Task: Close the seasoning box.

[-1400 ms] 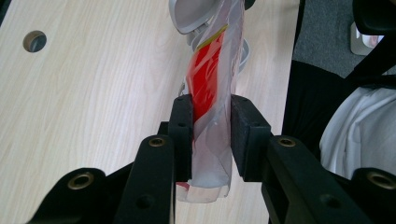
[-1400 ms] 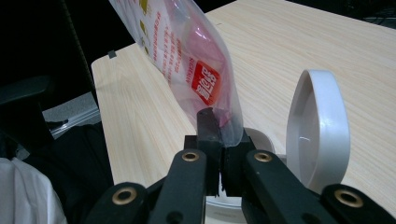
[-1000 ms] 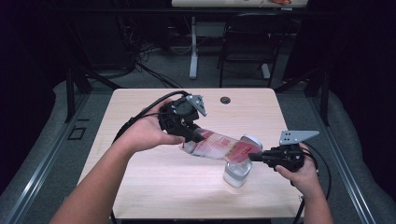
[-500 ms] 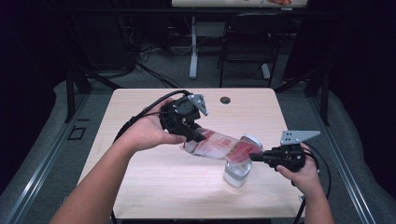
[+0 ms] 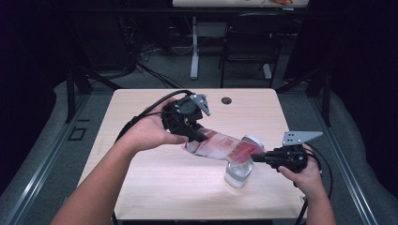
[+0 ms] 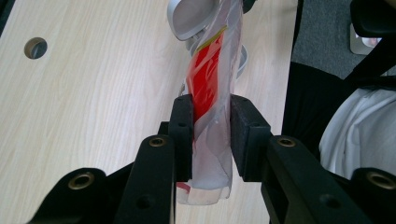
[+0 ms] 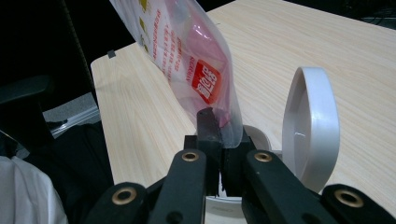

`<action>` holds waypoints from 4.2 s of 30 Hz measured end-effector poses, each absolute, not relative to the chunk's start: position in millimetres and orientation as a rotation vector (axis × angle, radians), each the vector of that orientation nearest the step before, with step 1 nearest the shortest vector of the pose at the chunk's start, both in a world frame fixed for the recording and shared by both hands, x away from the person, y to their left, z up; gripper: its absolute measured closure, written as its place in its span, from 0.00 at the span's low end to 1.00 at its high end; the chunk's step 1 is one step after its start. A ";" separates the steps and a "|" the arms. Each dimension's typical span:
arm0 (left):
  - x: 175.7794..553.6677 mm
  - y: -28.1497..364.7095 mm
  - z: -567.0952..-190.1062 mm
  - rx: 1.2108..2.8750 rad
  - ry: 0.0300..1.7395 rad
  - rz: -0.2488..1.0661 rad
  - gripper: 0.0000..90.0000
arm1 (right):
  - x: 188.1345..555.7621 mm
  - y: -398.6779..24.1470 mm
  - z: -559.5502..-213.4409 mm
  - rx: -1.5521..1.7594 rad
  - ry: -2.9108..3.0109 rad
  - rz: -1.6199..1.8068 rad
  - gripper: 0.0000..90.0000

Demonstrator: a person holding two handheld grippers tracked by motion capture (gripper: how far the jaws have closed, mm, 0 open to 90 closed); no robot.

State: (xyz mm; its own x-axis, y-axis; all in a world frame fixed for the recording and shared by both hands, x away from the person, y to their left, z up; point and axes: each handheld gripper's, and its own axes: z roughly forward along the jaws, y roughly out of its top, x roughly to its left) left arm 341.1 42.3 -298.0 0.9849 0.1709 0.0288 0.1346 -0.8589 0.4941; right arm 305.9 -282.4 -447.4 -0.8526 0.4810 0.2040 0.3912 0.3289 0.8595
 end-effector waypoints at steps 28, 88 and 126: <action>340.9 33.3 -298.5 2.615 0.185 0.098 0.80 | 304.6 -287.9 -452.8 0.859 2.487 1.552 0.98; 341.2 28.9 -300.9 2.610 0.187 0.083 0.80 | 309.8 -288.4 -459.6 0.889 2.503 1.529 0.98; 340.6 24.5 -299.1 2.609 0.167 0.089 0.80 | 310.3 -289.5 -461.1 0.900 2.507 1.514 0.98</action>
State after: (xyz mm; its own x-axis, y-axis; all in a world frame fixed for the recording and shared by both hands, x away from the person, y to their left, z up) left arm 340.6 24.5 -299.1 0.9903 0.1356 0.0312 0.1016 -0.8575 0.5043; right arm 310.3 -289.5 -461.1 -0.8246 0.5182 0.2269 0.4421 0.3400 0.8300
